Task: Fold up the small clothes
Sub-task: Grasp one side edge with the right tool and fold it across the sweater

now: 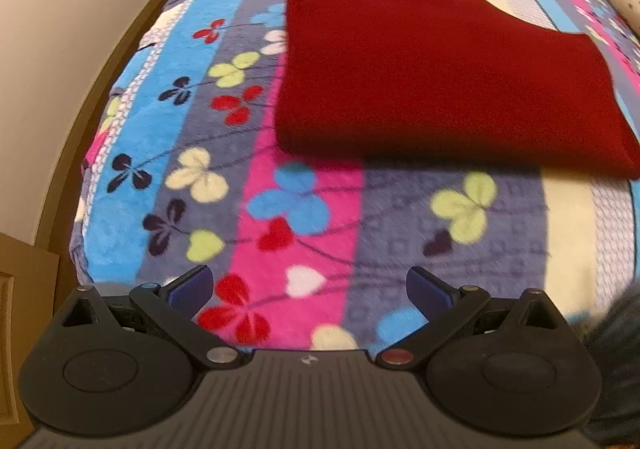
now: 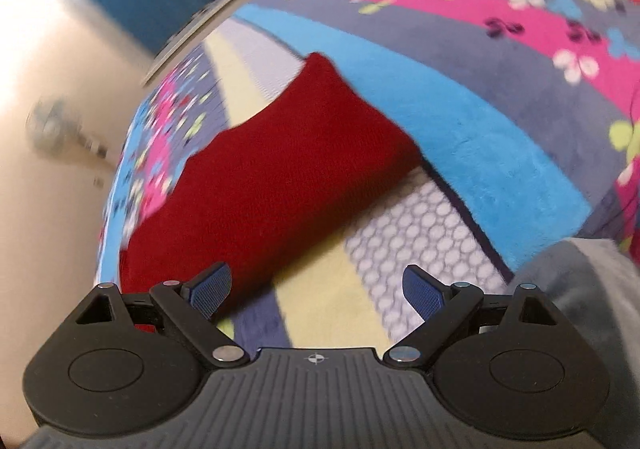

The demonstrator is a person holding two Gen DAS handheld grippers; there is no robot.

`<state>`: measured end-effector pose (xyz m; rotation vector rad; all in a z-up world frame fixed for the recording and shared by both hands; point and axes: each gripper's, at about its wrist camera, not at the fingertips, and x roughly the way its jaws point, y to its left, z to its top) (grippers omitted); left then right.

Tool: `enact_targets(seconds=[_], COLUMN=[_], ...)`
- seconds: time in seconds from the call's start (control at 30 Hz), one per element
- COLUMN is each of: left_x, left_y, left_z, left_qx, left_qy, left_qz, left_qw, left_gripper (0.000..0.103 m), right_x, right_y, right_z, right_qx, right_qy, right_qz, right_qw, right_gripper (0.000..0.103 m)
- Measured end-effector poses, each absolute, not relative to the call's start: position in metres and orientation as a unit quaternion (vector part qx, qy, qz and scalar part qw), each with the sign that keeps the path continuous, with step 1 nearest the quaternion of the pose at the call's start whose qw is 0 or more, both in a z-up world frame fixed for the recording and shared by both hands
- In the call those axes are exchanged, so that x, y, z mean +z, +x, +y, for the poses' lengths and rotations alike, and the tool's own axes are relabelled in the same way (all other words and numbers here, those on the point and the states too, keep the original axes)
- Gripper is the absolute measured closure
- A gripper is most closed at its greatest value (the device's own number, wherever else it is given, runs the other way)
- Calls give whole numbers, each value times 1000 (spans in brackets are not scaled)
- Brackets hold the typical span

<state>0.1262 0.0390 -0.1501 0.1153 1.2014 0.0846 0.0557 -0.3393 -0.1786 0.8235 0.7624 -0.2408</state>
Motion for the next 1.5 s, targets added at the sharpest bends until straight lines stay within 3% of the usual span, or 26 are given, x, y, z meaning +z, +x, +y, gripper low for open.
enact_targets(seconds=[0.43, 0.47, 0.53, 0.57, 1.03, 1.13, 1.37, 1.5], left_x=[-176, -178, -182, -185, -250, -250, -247, -236], left_y=[186, 189, 194, 196, 237, 239, 232, 223], left_z=[87, 91, 100, 105, 169, 175, 183, 200], left_qx=[117, 124, 134, 140, 212, 189, 149, 139], left_qy=[21, 19, 11, 8, -55, -73, -88, -133], left_qz=[573, 575, 577, 577, 581, 568, 554, 550], left_qw=[811, 809, 806, 804, 784, 798, 815, 812], left_gripper=[0, 0, 0, 0, 0, 0, 0, 0], right_x=[-267, -272, -279, -280, -255, -233, -107, -115], right_y=[136, 138, 141, 141, 171, 189, 248, 250], right_z=[-412, -415, -419, -420, -398, -380, -205, -55], right_qx=[-182, -178, -168, -157, -244, -278, -176, 4], right_qy=[562, 577, 604, 614, 507, 439, 56, -157], right_qz=[319, 309, 297, 289, 352, 370, 282, 234], right_qw=[741, 735, 721, 717, 748, 770, 941, 959], right_gripper=[10, 14, 65, 83, 84, 85, 87, 87])
